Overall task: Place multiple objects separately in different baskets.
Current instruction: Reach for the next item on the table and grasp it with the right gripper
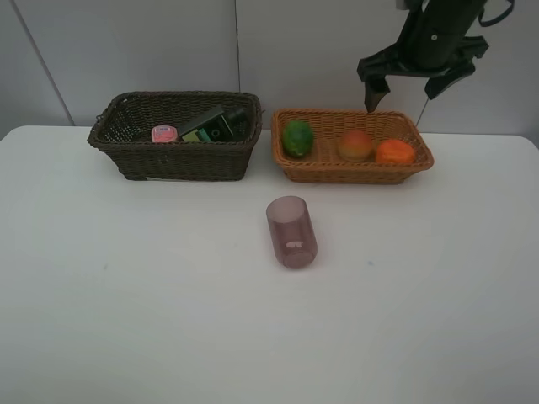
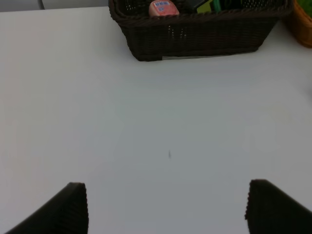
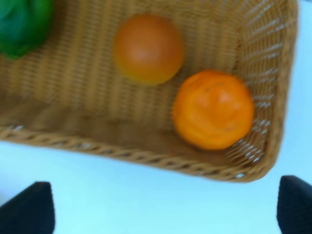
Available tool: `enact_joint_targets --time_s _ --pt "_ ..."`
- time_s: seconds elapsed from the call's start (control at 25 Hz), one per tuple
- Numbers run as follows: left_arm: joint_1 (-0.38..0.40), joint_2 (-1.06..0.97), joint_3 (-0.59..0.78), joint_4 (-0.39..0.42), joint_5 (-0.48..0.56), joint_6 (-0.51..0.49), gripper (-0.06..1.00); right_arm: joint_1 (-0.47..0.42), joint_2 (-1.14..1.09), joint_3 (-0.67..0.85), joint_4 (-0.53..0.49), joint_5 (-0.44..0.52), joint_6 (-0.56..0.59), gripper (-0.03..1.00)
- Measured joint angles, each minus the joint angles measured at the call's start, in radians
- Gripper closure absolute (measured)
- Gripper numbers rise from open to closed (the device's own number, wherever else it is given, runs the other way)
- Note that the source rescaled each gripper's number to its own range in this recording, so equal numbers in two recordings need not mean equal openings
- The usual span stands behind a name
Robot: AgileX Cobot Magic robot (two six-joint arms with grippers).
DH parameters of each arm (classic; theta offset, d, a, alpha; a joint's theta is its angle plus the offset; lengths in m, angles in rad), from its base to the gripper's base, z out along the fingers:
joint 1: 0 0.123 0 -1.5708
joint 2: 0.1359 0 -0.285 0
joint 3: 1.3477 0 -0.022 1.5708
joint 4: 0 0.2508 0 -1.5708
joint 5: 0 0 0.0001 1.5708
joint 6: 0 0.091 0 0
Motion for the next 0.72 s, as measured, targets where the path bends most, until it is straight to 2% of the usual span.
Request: enact_joint_targets --time_s 0.24,0.52,0.72 --pt "0.000 0.000 0.000 0.000 0.000 0.000 0.19 0.132 -0.001 0.000 0.066 0.069 0.012 -0.03" --pt "0.000 0.000 0.000 0.000 0.000 0.000 0.19 0.269 -0.001 0.000 0.133 0.069 0.137 -0.03" --pt "0.000 0.000 0.000 0.000 0.000 0.000 0.19 0.335 -0.001 0.000 0.140 0.090 0.222 -0.03"
